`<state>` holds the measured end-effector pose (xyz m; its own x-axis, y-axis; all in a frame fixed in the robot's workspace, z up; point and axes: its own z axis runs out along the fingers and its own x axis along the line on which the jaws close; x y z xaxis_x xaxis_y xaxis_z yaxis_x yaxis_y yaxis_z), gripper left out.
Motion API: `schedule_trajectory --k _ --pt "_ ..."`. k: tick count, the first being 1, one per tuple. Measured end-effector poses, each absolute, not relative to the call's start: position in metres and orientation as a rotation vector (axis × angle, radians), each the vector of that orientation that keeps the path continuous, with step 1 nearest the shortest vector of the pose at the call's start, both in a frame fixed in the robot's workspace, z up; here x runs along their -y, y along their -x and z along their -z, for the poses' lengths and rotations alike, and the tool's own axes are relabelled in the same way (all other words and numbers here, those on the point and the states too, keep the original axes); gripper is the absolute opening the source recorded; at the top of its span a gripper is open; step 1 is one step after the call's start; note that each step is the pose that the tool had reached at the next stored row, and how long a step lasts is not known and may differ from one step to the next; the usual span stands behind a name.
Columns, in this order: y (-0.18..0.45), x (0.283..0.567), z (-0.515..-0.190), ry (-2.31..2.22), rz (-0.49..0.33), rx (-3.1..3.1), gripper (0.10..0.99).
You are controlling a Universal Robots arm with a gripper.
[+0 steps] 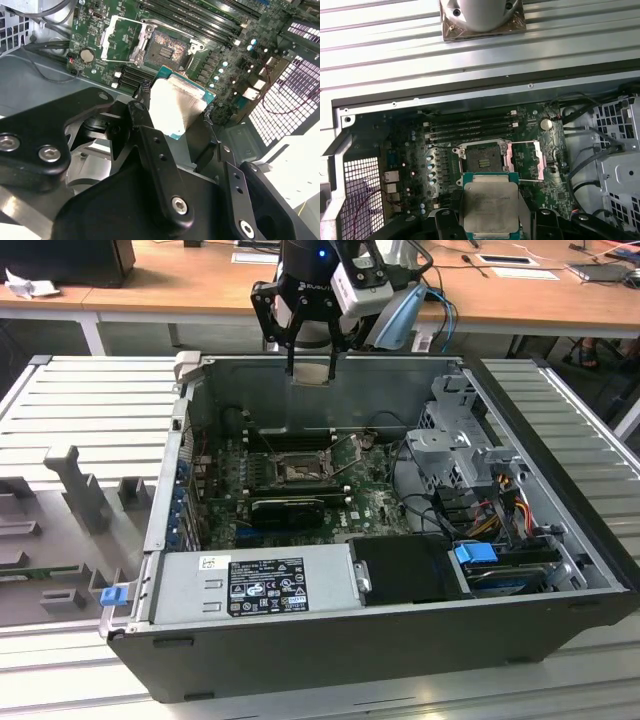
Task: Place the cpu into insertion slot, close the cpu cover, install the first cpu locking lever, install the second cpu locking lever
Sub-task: 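Place the cpu into insertion slot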
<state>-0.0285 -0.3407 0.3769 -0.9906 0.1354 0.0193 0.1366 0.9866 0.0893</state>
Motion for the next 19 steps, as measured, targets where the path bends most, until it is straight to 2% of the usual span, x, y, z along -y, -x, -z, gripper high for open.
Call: schedule_trajectory --k 19 --pt "0.0285 0.3406 -0.3769 0.289 0.142 3.114 0.529"
